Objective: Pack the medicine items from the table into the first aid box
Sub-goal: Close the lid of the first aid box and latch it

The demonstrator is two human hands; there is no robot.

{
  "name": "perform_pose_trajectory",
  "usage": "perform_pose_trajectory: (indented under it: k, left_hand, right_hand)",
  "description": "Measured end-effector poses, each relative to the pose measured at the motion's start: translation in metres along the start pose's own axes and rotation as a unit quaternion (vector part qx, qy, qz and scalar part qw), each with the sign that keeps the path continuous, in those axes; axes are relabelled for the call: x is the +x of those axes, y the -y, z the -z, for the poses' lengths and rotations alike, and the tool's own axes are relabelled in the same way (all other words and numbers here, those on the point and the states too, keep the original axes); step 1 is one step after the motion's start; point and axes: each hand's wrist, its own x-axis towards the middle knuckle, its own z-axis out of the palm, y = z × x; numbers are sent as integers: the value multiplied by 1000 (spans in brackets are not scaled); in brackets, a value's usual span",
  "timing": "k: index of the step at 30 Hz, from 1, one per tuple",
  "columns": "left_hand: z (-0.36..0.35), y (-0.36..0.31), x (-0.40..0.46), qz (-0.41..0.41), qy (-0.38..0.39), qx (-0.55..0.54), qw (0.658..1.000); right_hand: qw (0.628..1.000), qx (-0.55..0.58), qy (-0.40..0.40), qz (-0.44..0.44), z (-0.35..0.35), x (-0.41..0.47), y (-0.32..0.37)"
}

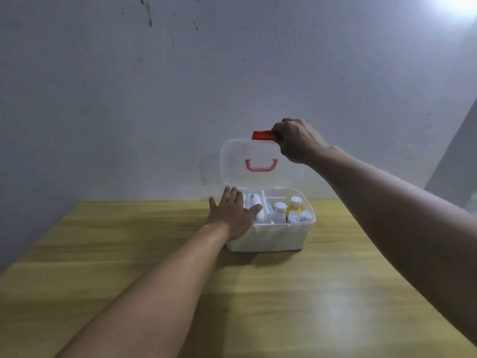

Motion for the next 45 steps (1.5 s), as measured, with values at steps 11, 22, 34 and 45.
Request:
perform_pose_trajectory:
  k: [11,22,34,45]
  left_hand:
    - [21,8,-24,85,-377,-364,848]
    - [26,-5,-35,-82,-88,-85,989]
    - [22,-12,-37,-84,-94,114,985]
    - [19,-14,-41,-97,-128,53,986]
  right_hand:
    - [988,28,146,41,6,-98,12]
    - [983,13,170,67,-16,-156,17]
    - [989,1,148,-15,-47,-159,4]
    - [993,-15,116,-13,-51,-160,5]
